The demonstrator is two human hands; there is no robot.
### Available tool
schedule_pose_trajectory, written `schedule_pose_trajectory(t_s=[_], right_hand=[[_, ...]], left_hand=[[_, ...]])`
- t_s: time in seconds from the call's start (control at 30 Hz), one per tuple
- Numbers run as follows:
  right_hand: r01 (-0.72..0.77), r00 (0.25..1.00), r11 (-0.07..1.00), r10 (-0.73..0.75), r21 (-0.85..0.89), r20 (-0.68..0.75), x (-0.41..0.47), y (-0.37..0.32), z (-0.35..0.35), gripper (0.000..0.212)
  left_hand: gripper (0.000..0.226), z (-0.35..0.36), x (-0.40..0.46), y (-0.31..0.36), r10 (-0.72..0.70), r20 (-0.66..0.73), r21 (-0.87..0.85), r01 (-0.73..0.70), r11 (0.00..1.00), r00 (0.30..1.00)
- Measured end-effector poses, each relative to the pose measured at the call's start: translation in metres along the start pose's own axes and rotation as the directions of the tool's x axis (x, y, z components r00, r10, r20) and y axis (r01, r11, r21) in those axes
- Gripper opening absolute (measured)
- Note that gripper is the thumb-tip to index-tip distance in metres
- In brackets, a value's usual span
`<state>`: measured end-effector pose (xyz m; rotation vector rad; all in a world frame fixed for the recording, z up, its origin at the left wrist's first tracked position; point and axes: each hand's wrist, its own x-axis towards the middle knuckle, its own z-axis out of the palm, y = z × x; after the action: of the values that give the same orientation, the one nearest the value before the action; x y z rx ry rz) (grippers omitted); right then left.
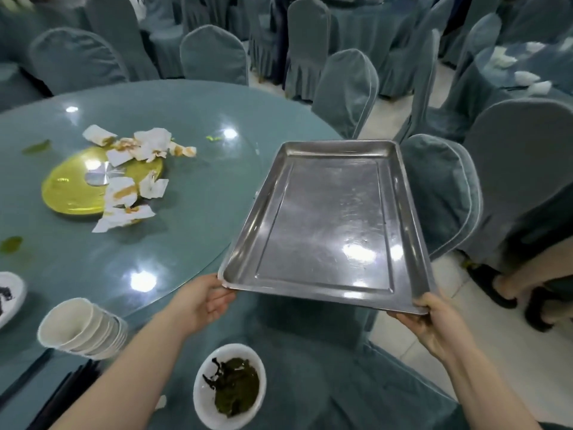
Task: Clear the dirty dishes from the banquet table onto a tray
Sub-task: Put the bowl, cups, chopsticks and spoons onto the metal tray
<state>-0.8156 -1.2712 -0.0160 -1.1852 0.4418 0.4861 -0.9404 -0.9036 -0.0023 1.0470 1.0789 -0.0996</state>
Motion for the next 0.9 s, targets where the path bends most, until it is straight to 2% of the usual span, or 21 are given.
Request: schedule_pose_trajectory(t_s=[0.17,0.3,0.47,0.63,0.8,0.9], right_hand=[[-0.072,0.995,0.997,0.072,0.005,-0.064,0.029,0.017,-0.009,0.073],[-0.085,0.990,0.996,0.083,-0.021,-0.112,0.043,0.032,-0.017,0.078],[-0.091,0.985,0.993,0.079,-0.073,-0.155,0.048,0.046,-0.021,0.065],[-0.128,0.990,0.962,0.110,-0.242,-0.086,0.037,0.063,-0.017,0.060],[-0.094,0.994,0.944,0.073,-0.315,-0.079,0.033,0.069,-0.014,0.049],[-0.093,0.994,0.942,0.067,-0.321,-0.091,0.026,0.075,-0.015,0.033]], left_hand=[[0.017,0.010,0.009,0.002,0.033,0.000,-0.001,-0.033,0.999,0.999],[0.018,0.014,0.016,-0.009,-0.012,0.015,0.009,0.012,1.000,1.000],[0.020,0.017,0.021,-0.022,-0.061,-0.019,0.018,0.062,0.998,0.998],[0.014,0.007,0.023,-0.030,-0.068,-0.099,0.034,0.072,0.997,0.993],[0.008,-0.001,0.020,-0.037,-0.057,-0.099,0.010,0.059,0.998,0.993],[0.017,-0.005,0.013,-0.039,-0.026,-0.071,-0.022,0.025,0.999,0.997]])
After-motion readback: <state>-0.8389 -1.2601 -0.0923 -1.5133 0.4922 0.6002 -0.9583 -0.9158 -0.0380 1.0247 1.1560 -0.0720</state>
